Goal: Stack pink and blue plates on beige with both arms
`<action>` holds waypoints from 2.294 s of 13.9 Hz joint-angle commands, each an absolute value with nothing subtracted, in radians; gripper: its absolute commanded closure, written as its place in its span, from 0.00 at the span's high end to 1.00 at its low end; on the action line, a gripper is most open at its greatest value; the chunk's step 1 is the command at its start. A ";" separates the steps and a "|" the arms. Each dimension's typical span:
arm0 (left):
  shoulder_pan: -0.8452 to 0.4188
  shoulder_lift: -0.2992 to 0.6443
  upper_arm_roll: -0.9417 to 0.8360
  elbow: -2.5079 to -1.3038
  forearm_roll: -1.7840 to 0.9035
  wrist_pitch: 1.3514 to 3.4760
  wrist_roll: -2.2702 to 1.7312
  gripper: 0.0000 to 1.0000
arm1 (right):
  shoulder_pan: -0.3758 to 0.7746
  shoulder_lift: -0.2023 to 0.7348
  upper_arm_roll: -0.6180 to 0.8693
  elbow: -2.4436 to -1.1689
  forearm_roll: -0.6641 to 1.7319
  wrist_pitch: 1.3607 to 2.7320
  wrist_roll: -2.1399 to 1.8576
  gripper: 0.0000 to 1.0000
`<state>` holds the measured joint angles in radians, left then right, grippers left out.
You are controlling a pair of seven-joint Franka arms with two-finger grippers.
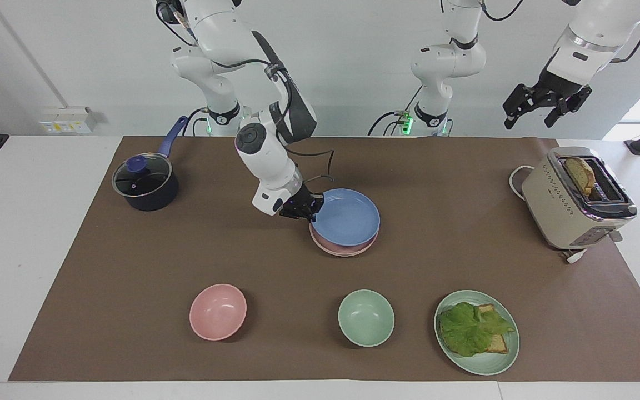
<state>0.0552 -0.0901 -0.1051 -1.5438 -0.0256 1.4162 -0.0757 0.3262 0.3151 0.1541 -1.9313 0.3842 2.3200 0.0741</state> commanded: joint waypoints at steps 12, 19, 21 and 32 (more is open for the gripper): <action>0.066 -0.100 -0.112 -1.545 -0.025 1.401 -0.072 1.00 | 0.324 0.319 0.156 -1.925 0.400 2.304 0.044 0.83; 0.066 -0.100 -0.112 -1.545 -0.025 1.401 -0.072 1.00 | 0.246 0.186 0.144 -1.925 0.385 2.251 0.127 1.00; 0.066 -0.100 -0.112 -1.545 -0.025 1.401 -0.072 1.00 | 0.180 0.122 0.146 -1.925 0.333 2.194 0.150 1.00; 0.066 -0.100 -0.110 -1.545 -0.025 1.401 -0.074 1.00 | -0.090 -0.095 0.146 -1.746 0.050 1.695 0.143 1.00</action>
<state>0.0553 -0.0901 -0.1051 -1.5438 -0.0256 1.4161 -0.0757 -0.0645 -0.1246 0.1296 -1.8348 0.1150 1.7678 0.1277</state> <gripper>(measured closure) 0.000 0.000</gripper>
